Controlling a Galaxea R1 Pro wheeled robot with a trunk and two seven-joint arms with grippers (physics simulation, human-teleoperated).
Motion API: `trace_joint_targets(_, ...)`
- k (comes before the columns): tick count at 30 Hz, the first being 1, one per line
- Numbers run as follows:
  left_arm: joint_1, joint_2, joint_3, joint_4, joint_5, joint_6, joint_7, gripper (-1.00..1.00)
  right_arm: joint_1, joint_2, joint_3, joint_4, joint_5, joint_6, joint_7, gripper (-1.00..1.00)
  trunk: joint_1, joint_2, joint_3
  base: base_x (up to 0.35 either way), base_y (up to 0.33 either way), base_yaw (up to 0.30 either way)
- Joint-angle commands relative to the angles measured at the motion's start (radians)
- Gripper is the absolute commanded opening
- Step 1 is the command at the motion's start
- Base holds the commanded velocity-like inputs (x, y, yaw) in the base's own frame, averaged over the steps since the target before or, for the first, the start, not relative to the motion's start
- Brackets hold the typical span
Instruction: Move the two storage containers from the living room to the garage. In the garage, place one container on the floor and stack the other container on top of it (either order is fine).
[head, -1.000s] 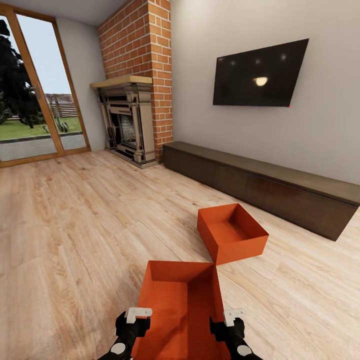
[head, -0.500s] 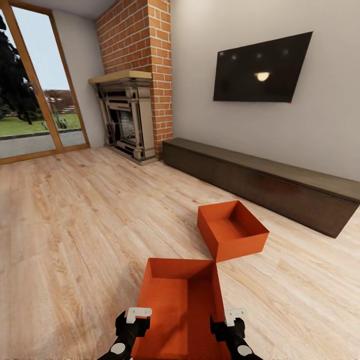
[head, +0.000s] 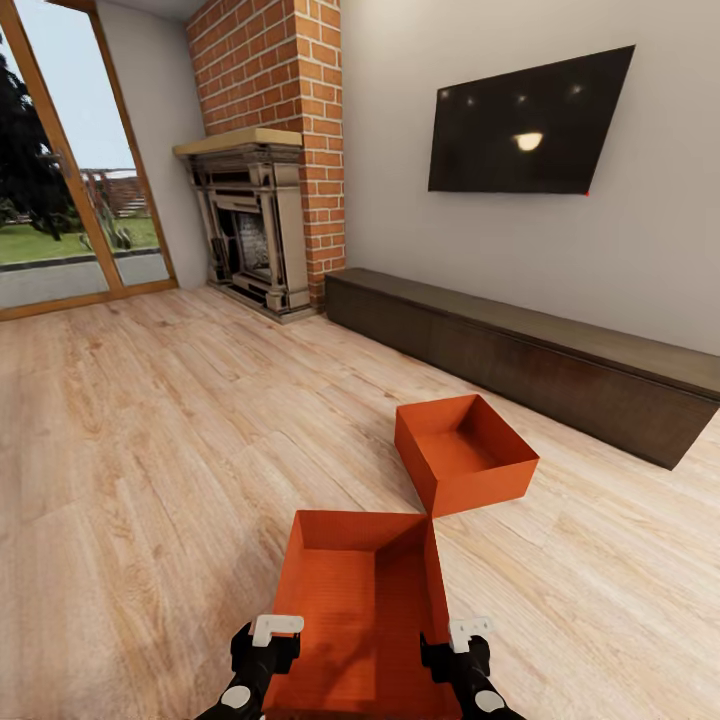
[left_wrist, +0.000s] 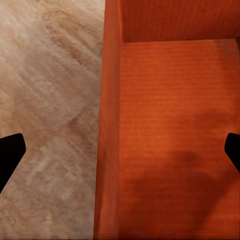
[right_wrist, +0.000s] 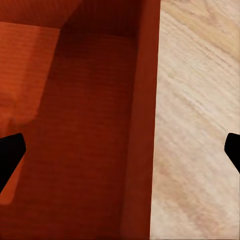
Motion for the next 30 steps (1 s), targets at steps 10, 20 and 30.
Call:
trace_joint_targets(10,-0.001,0.0,-0.009,0.0,0.01,-0.004,0.004,1.0,0.0,0.0,0.008,0.001,0.004,-0.001,-0.01,1.0,0.003,-0.002,-0.028,0.0,0.0,0.0)
trace_joint_targets(20,-0.001,0.0,-0.009,0.0,0.01,-0.005,0.004,1.0,-0.001,0.0,0.008,0.001,0.004,-0.001,-0.01,1.0,0.004,-0.002,-0.036,0.0,0.0,0.0)
trace_joint_targets(30,-0.001,0.0,-0.009,-0.001,0.01,-0.005,0.004,1.0,-0.001,0.0,0.008,0.001,0.004,-0.001,-0.01,1.0,0.004,-0.002,-0.036,0.0,0.0,0.0)
